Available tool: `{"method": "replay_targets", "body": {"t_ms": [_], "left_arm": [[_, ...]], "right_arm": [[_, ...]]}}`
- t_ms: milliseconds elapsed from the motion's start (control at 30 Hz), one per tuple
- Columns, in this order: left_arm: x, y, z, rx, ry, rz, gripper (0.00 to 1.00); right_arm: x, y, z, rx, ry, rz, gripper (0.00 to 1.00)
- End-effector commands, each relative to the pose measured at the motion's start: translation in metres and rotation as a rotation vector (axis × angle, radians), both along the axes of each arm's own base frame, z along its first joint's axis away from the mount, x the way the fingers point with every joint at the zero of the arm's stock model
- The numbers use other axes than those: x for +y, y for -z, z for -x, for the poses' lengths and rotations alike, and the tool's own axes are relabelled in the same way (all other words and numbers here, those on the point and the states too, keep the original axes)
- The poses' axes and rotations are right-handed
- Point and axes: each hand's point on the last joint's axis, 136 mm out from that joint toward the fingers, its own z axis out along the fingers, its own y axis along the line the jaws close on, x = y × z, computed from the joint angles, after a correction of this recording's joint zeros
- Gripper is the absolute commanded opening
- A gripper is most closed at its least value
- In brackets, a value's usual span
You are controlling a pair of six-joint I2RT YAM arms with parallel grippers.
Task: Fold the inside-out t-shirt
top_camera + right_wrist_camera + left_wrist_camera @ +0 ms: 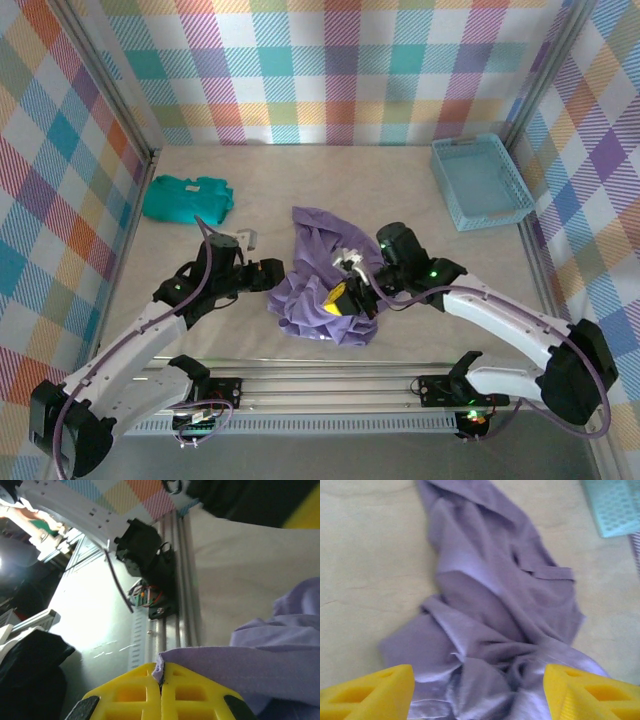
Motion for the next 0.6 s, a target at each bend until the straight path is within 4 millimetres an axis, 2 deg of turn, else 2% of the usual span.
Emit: {"method": "replay_targets", "body": {"t_ms": [0, 100, 200, 267, 333, 433, 567], "left_arm": [[0.033, 0.007, -0.009, 0.051, -0.172, -0.09, 0.69], [0.042, 0.011, -0.011, 0.071, -0.22, -0.068, 0.69], [0.047, 0.011, -0.009, 0.059, -0.233, -0.064, 0.69], [0.051, 0.012, -0.006, 0.05, -0.239, -0.071, 0.69], [0.052, 0.012, -0.003, 0.038, -0.232, -0.071, 0.69], [0.044, 0.011, 0.0, 0.021, -0.191, -0.029, 0.69], [0.023, 0.011, 0.006, 0.02, -0.094, 0.066, 0.69]], "right_arm": [[0.023, -0.043, 0.015, -0.076, -0.123, -0.093, 0.0], [0.037, -0.041, 0.033, -0.089, -0.22, -0.048, 0.0], [0.03, -0.018, 0.036, -0.077, -0.213, 0.037, 0.0], [0.018, 0.006, 0.03, -0.113, -0.157, 0.133, 0.0], [0.003, 0.032, 0.015, -0.138, -0.071, 0.237, 0.0], [-0.01, 0.052, -0.005, -0.136, 0.044, 0.3, 0.0], [-0.015, 0.067, -0.03, -0.139, 0.164, 0.353, 0.0]]}}
